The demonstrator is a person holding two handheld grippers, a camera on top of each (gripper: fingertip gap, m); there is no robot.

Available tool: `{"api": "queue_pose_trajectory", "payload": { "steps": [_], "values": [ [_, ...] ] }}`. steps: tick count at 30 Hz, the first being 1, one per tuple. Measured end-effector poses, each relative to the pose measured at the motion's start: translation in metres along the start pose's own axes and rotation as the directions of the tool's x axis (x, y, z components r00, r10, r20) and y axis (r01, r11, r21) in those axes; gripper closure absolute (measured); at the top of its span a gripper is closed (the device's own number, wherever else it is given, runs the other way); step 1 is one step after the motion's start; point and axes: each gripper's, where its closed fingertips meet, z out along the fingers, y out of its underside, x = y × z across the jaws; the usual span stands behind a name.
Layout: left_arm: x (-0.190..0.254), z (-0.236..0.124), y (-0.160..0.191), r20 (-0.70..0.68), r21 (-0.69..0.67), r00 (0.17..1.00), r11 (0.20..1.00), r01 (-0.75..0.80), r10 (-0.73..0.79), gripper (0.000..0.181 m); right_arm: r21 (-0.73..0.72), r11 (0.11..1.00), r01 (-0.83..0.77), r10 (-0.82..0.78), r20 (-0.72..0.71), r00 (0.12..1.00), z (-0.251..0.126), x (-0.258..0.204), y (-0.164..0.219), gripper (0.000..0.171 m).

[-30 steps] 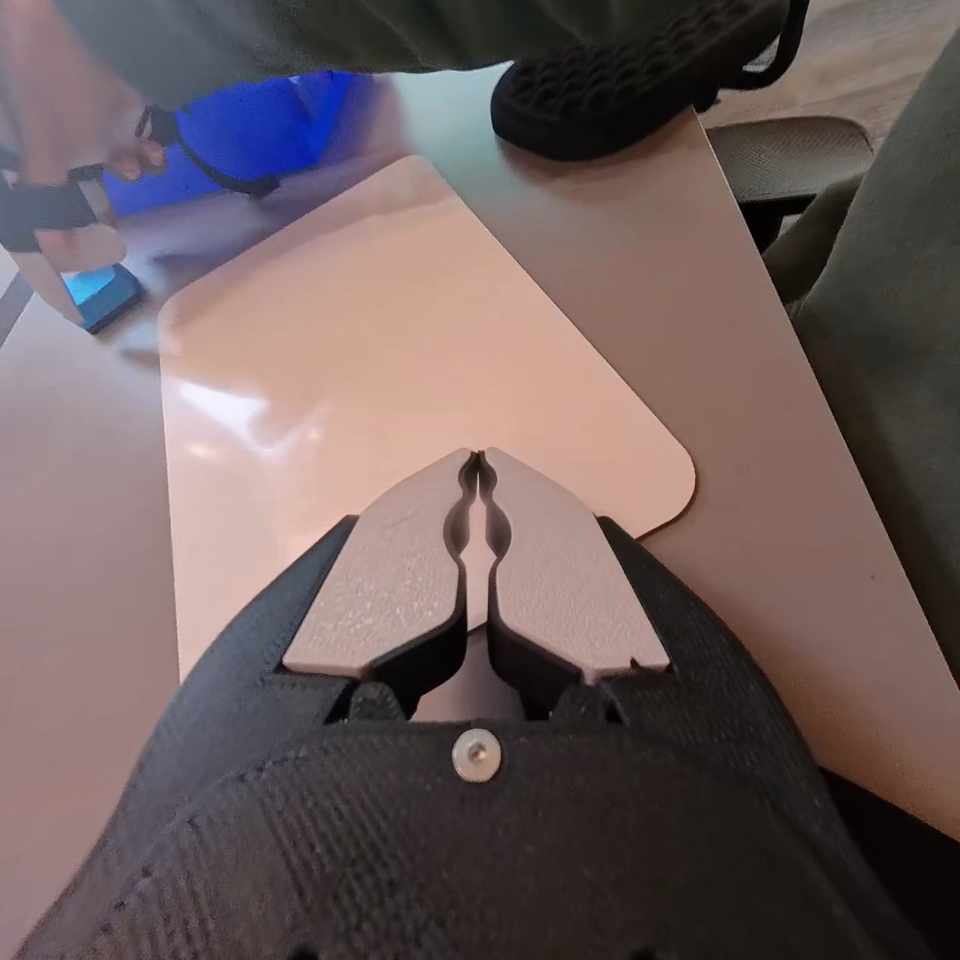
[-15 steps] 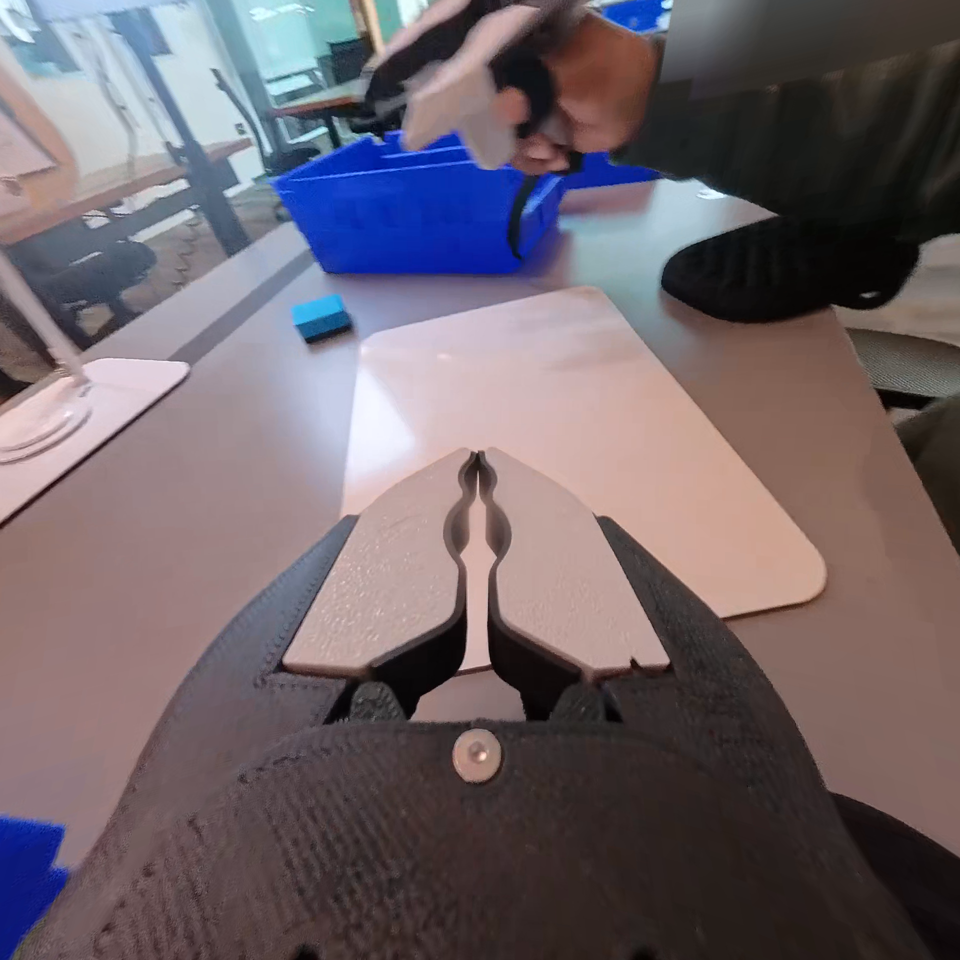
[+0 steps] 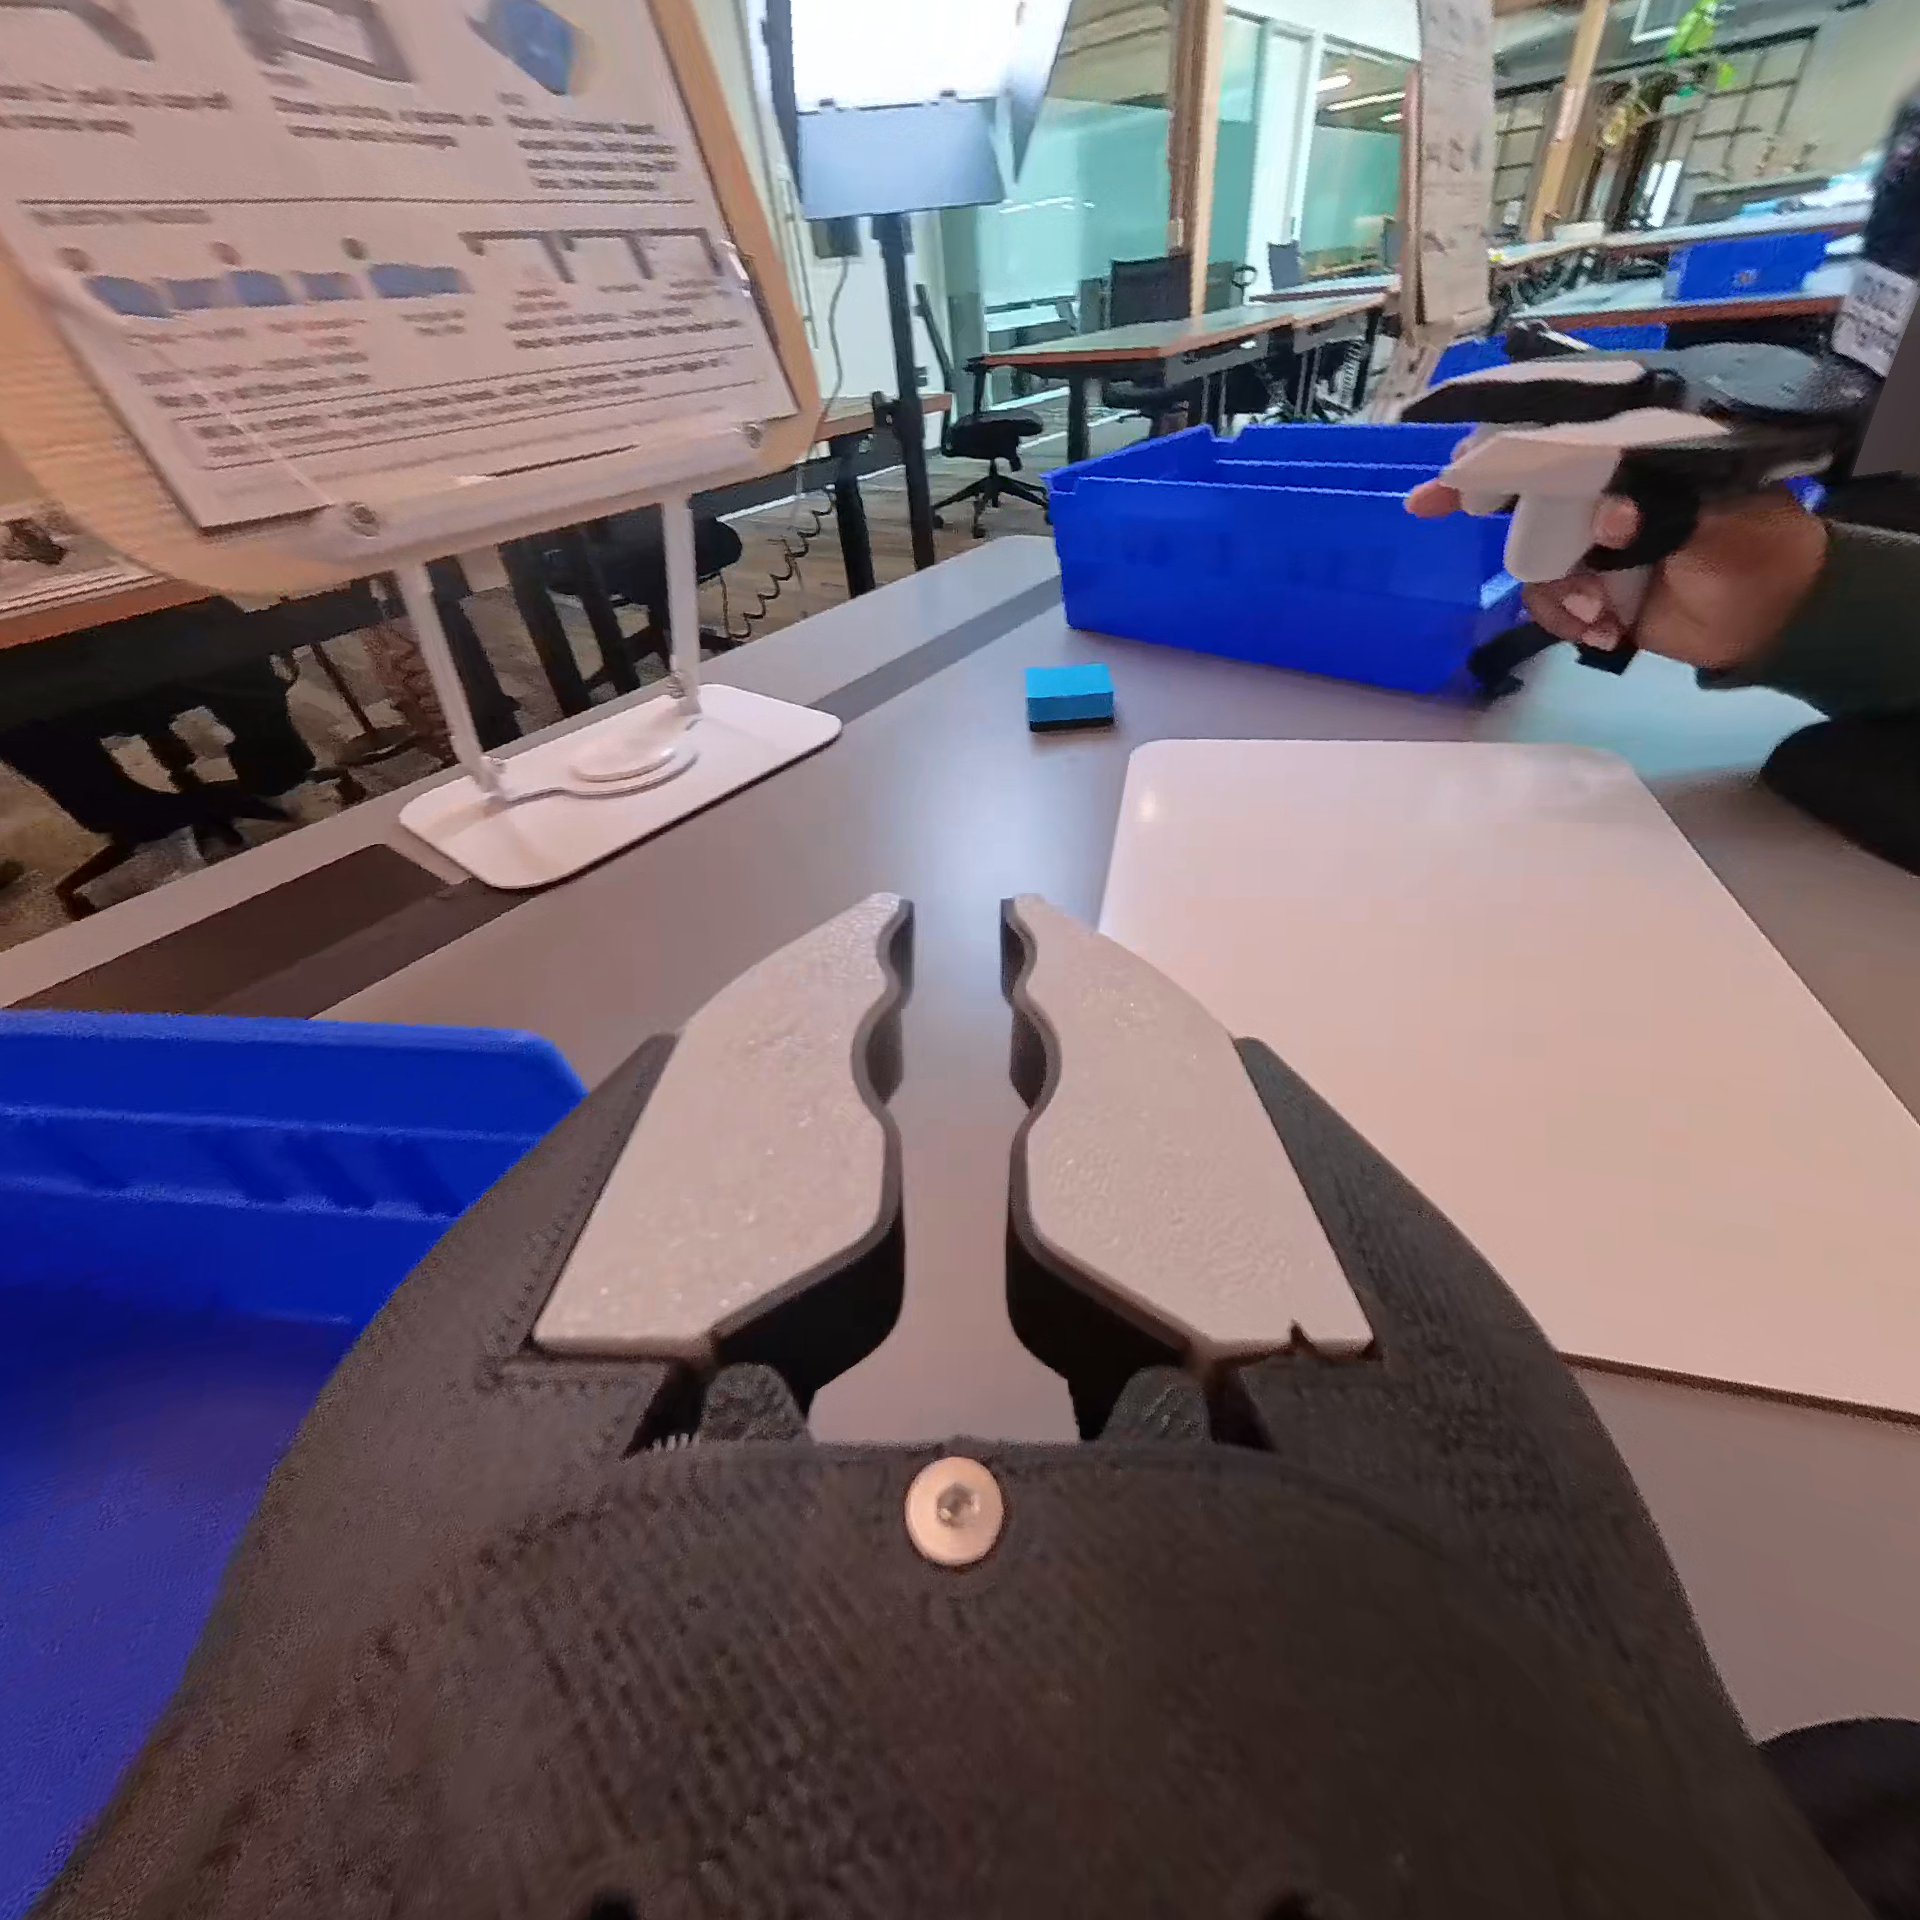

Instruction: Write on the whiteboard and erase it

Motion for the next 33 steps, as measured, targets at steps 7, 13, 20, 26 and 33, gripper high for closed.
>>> {"api": "queue_pose_trajectory", "payload": {
  "steps": [7, 13, 20, 26, 33],
  "values": [
    [-0.038, -0.022, -0.012, 0.146, 0.051, 0.988, 0.998, 0.033, -0.04, 0.129, 0.058, 0.993, 0.102, -0.105, 0.045, 0.993, -0.004, -0.026, -0.016, 0.117],
    [-0.058, -0.033, -0.008, 0.246, -0.017, 0.968, 0.999, -0.037, 0.04, 0.125, 0.039, 0.992, 0.116, -0.117, 0.017, 0.993, -0.005, -0.016, -0.013, 0.117],
    [-0.071, -0.044, 0.027, 0.233, -0.309, 0.956, 0.946, -0.102, 0.18, 0.125, 0.041, 0.987, 0.155, -0.154, -0.035, 0.987, -0.01, -0.007, -0.018, 0.118],
    [-0.081, -0.062, 0.061, 0.21, -0.519, 0.954, 0.852, -0.076, 0.213, 0.126, 0.021, 0.974, 0.225, -0.22, -0.126, 0.967, -0.02, 0.016, -0.035, 0.119],
    [-0.086, -0.085, 0.101, 0.133, -0.742, 0.961, 0.668, -0.066, 0.243, 0.127, -0.477, 0.843, 0.25, -0.259, 0.048, 0.965, -0.075, 0.07, -0.009, 0.115]
  ]
}}
